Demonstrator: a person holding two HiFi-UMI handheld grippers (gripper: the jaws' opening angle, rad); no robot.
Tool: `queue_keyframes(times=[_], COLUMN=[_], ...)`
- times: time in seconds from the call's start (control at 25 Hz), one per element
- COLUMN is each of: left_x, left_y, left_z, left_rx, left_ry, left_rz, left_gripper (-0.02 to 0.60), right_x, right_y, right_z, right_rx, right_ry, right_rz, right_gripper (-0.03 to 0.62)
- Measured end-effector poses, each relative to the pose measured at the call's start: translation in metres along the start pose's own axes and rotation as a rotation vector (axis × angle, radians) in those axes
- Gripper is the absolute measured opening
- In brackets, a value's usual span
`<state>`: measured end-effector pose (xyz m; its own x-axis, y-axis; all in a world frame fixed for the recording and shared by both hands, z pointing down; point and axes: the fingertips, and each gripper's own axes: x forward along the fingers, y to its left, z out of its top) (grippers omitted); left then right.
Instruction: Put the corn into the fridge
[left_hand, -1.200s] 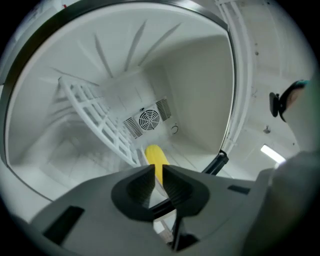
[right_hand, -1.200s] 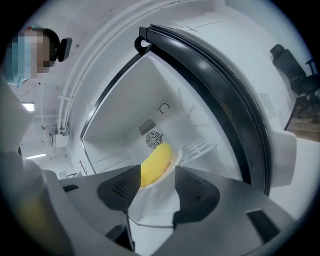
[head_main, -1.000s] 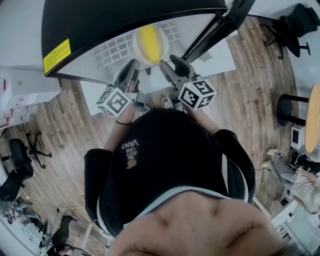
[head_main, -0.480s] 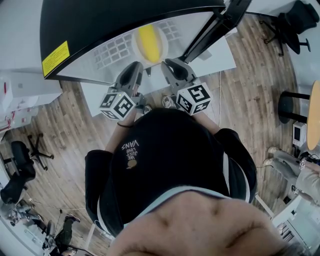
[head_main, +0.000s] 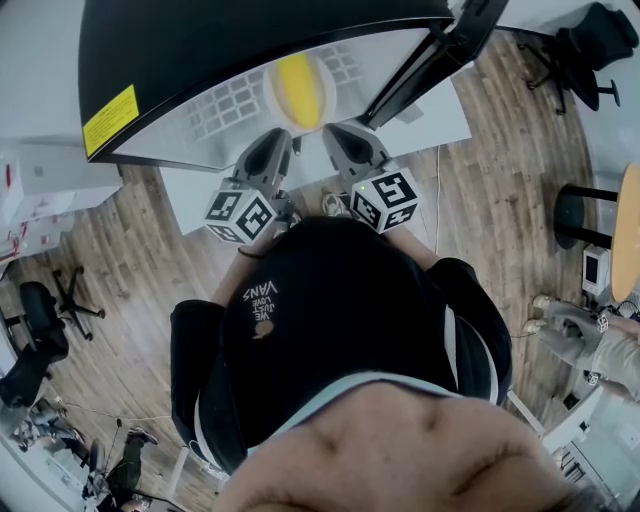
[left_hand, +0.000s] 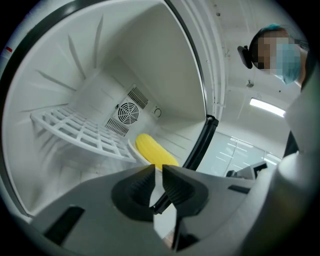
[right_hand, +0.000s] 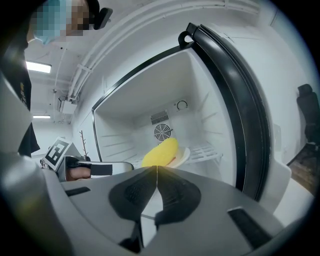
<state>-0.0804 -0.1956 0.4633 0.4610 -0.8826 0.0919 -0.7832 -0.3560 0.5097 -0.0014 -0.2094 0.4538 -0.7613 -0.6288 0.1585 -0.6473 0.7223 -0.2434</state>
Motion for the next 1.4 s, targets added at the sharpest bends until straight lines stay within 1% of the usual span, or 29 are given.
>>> queue_keyframes(times=[0.36, 1.4], left_x=[0.009, 0.024], left_y=[0.002, 0.021], left_z=[0.001, 0.014], left_rx=[-0.012, -0.012], left_ry=[0.004, -0.005], left_rz=[-0.006, 0.025], left_gripper=[0.052, 0.052], right_x=[0.007, 0.036], right_y=[-0.002, -0.013], right_z=[0.001, 0.010], right_rx=[0.011, 0.009], right_ry=[0.003, -0.001], right_rz=[0.011, 0.031], right_gripper=[0.015, 0.015])
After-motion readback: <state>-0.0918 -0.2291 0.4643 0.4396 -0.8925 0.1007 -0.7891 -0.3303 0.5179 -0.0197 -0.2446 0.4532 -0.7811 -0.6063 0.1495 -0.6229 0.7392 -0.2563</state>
